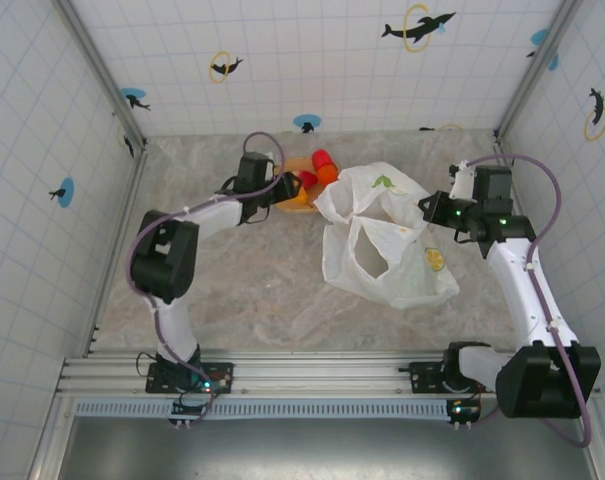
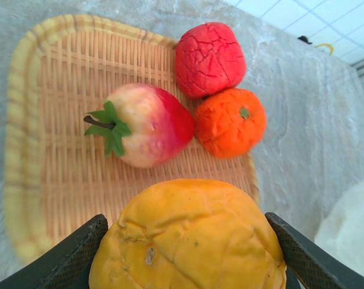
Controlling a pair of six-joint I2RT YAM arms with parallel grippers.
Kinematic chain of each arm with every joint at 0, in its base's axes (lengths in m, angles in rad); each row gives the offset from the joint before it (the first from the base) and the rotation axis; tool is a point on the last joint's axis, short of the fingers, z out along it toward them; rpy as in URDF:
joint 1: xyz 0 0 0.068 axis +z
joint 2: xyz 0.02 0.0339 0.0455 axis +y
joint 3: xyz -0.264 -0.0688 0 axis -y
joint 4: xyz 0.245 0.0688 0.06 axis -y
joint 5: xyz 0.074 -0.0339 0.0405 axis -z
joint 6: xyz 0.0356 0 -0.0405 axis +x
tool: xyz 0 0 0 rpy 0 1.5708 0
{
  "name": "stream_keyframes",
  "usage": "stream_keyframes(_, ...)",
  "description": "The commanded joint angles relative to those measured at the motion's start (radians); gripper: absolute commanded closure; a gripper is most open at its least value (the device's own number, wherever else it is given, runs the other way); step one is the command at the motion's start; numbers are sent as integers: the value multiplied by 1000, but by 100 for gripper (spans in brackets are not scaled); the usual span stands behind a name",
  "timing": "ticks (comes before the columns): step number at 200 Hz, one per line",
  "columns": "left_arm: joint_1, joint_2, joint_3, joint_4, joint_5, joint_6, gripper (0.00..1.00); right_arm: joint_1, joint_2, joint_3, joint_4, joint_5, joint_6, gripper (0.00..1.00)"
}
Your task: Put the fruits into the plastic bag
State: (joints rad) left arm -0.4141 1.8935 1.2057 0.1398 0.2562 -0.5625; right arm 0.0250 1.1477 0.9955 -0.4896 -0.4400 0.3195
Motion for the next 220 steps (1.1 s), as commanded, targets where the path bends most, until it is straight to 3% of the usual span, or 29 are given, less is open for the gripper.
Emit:
stream_keyframes(1, -3, -137, -106, 29, -1, 22, 52, -6, -24, -20, 41, -12, 14, 100)
stream_keyframes(62, -4, -490, -305, -42, 30, 18, 52, -3, -35, -58, 108, -31, 58, 100)
stream_keyframes(112, -153, -655, -360, -86, 43, -5, 52, 4, -1, -65, 177, -69, 111, 100)
stream_keyframes(159, -278, -615, -338, -54, 47, 21, 52, 35, 43, -48, 226, -88, 151, 100)
stream_keyframes(220, -320, -471, -248, -82, 124, 107, 52, 52, 76, -21, 218, -84, 150, 100)
